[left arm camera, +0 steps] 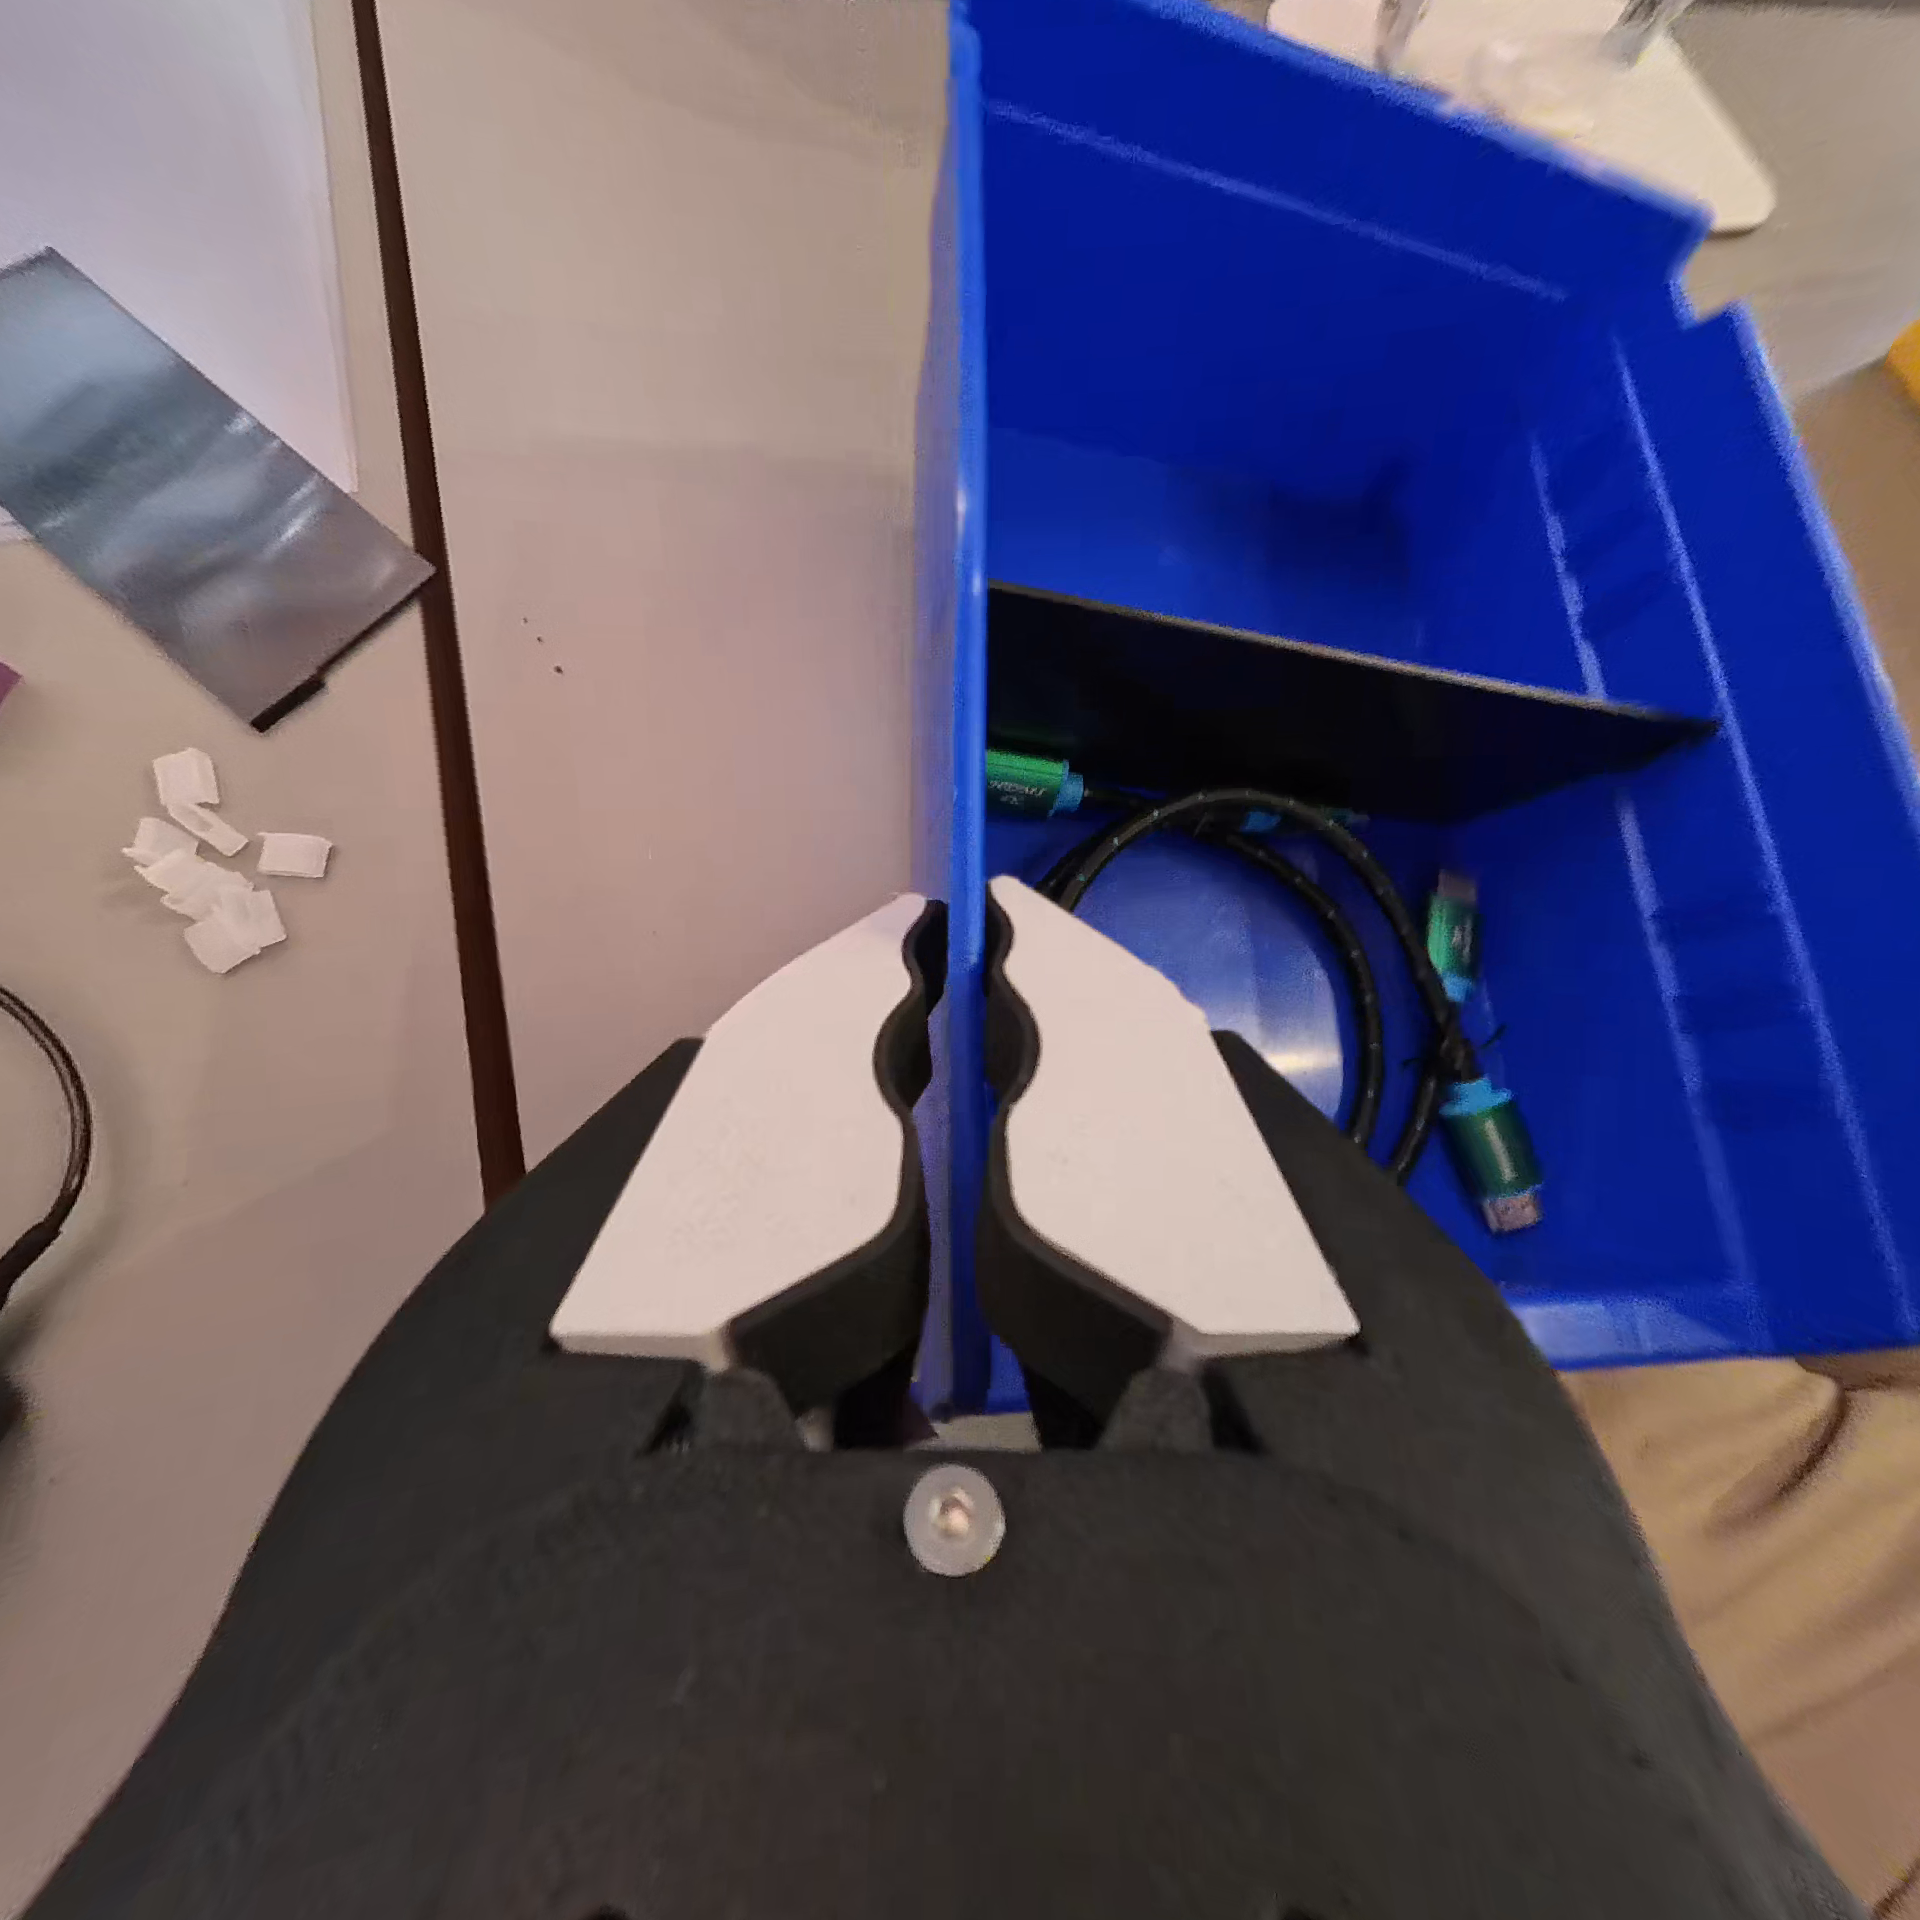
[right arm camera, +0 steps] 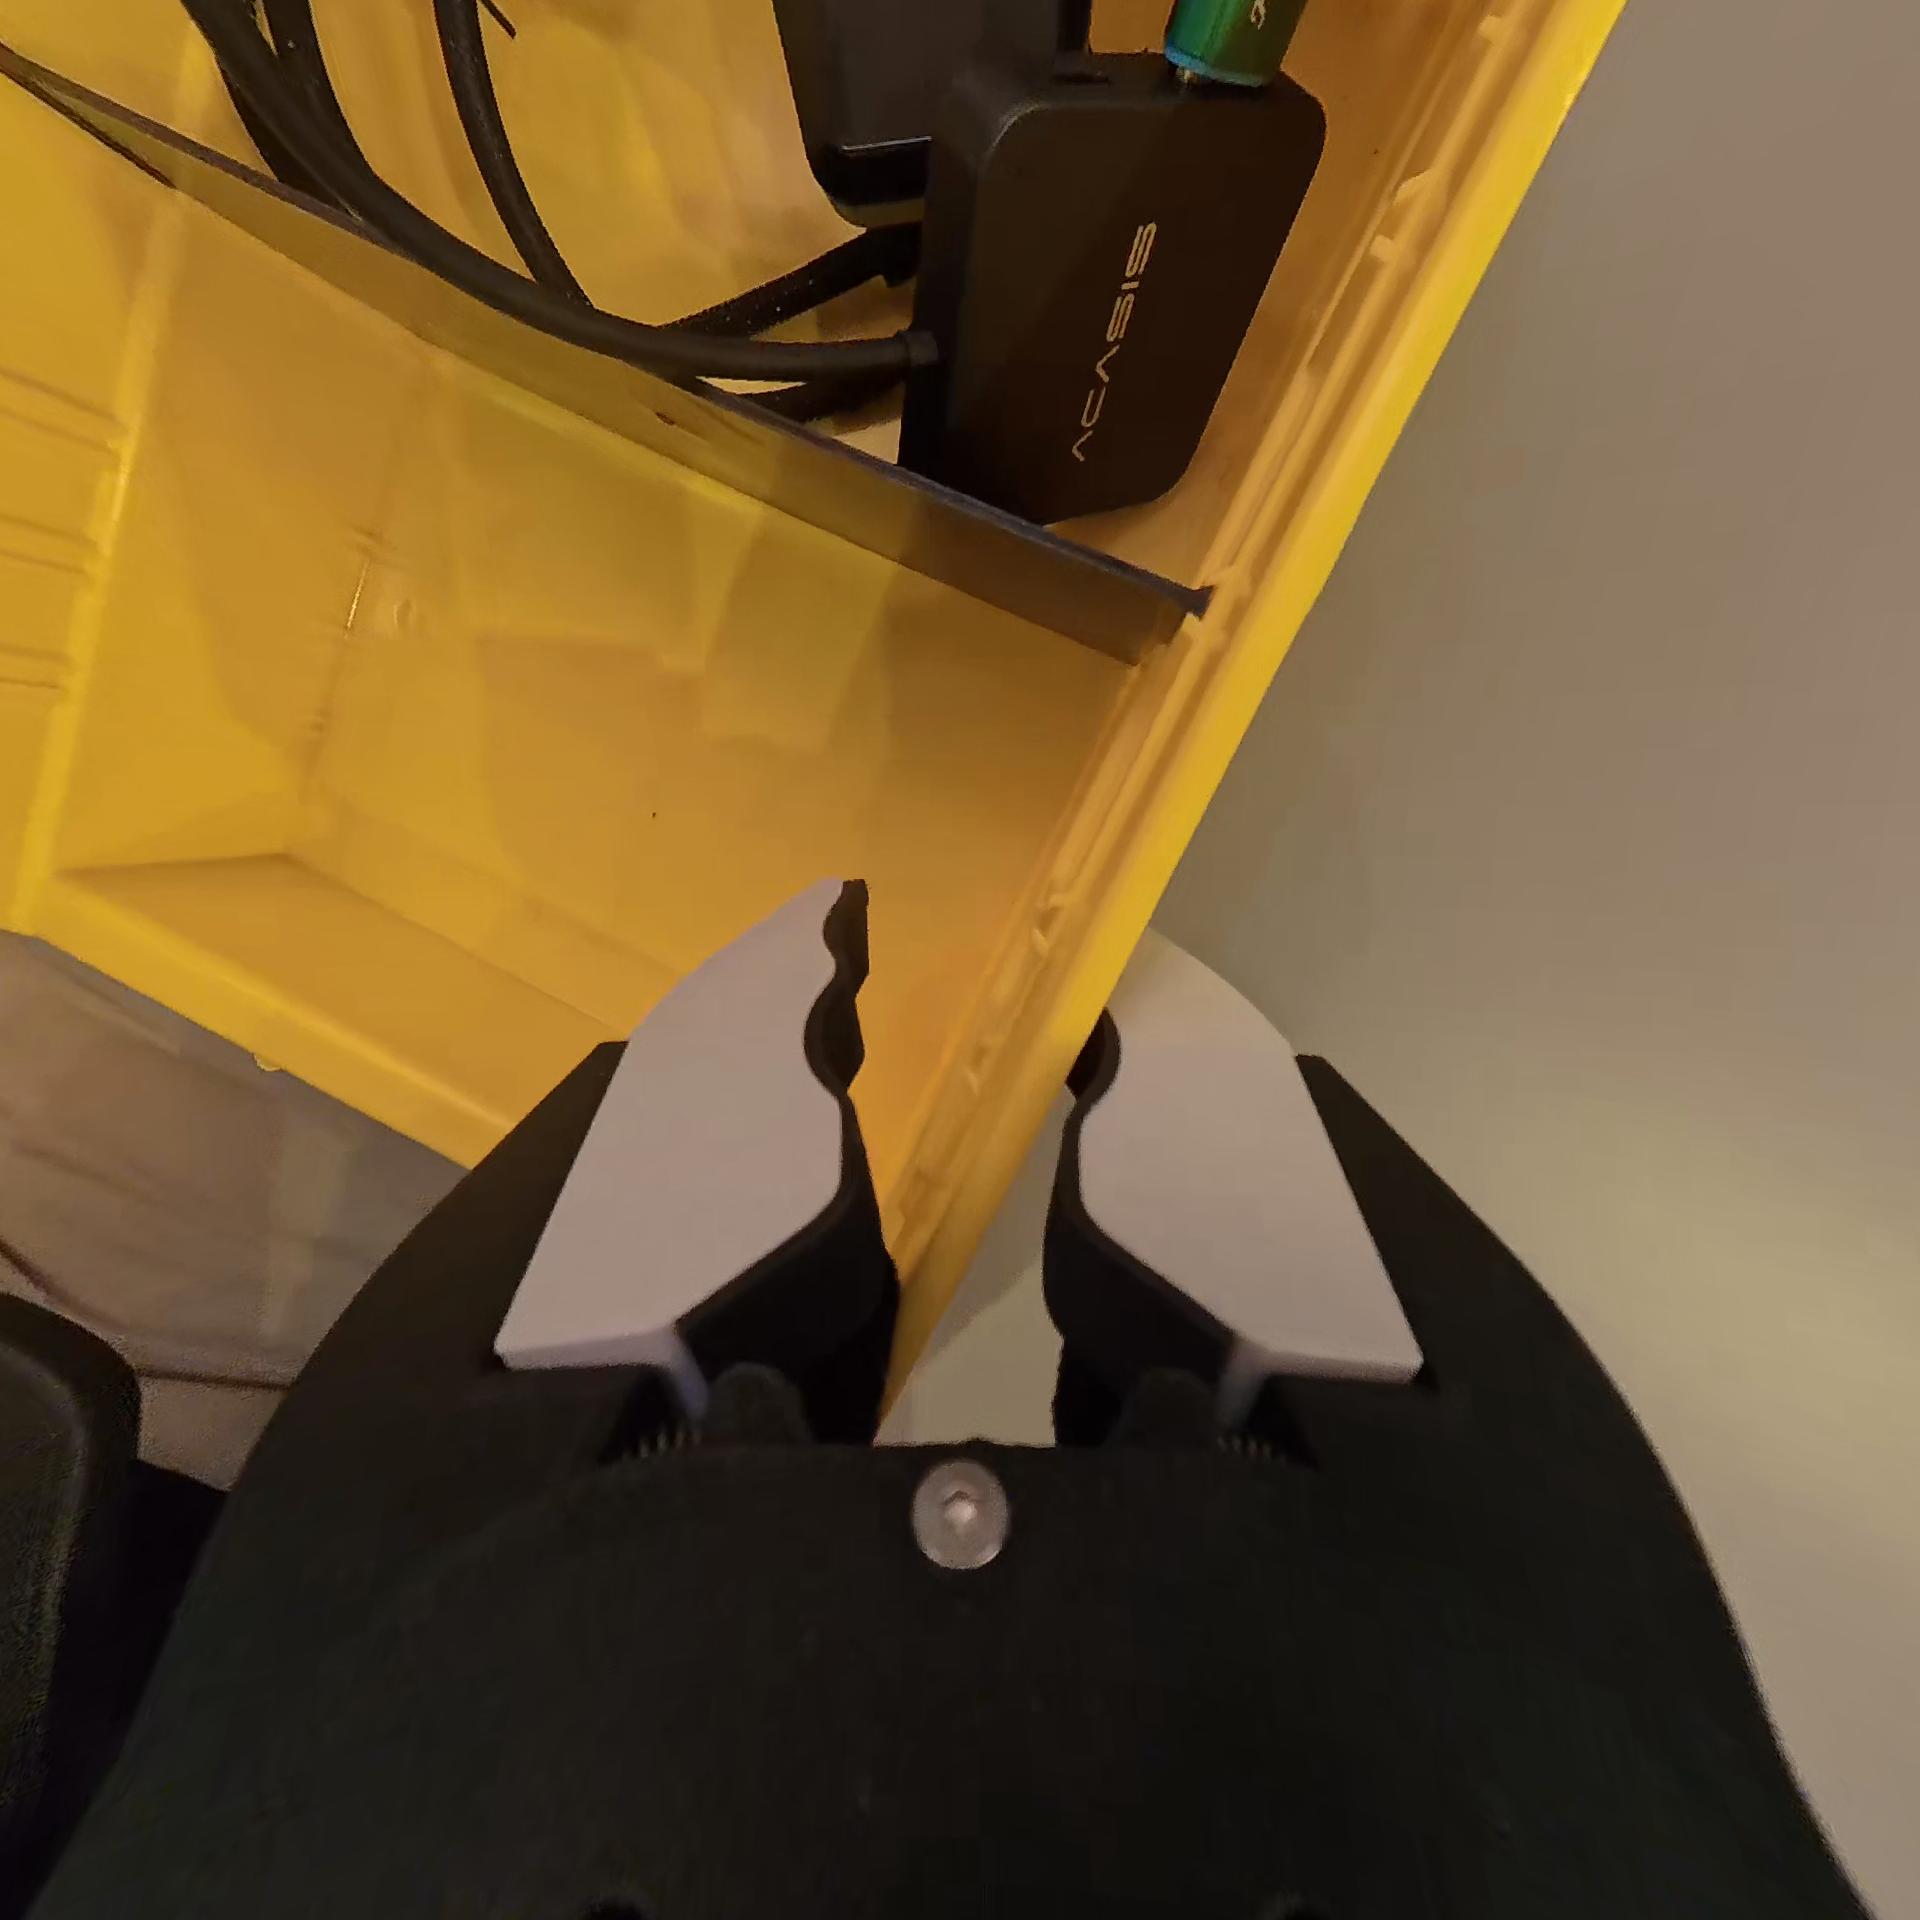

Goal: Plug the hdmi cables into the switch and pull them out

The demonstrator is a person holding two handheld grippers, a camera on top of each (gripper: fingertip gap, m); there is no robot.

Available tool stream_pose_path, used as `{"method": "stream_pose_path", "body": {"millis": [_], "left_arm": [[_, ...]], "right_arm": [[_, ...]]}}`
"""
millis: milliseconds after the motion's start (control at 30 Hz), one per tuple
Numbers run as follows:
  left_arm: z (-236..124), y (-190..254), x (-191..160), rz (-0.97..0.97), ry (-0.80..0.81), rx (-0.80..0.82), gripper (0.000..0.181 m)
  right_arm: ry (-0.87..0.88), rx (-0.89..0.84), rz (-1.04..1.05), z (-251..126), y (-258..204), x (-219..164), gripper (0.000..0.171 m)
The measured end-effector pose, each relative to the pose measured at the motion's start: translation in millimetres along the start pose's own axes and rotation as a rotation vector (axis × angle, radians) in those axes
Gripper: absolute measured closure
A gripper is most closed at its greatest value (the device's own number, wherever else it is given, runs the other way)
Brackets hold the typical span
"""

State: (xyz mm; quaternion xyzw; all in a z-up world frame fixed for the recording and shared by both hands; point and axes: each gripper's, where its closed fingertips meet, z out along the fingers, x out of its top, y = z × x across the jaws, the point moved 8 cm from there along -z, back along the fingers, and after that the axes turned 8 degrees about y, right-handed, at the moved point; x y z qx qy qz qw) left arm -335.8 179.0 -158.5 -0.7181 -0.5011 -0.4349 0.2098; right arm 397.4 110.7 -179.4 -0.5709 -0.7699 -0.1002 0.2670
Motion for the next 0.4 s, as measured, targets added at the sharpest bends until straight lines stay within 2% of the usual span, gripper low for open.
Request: {"method": "stream_pose_path", "body": {"millis": [167,400], "left_arm": [[-8.0,2.9,-7.0,-0.004,0.021,-0.02,0.176],[-10.3,5.8,-17.6,0.114,-0.039,-0.014,0.177]], "right_arm": [[0.02,0.047,-0.039,15.2,-29.7,13.6,0.133],[0.028,0.085,-0.102,35.9,-68.9,33.4,0.128]]}}
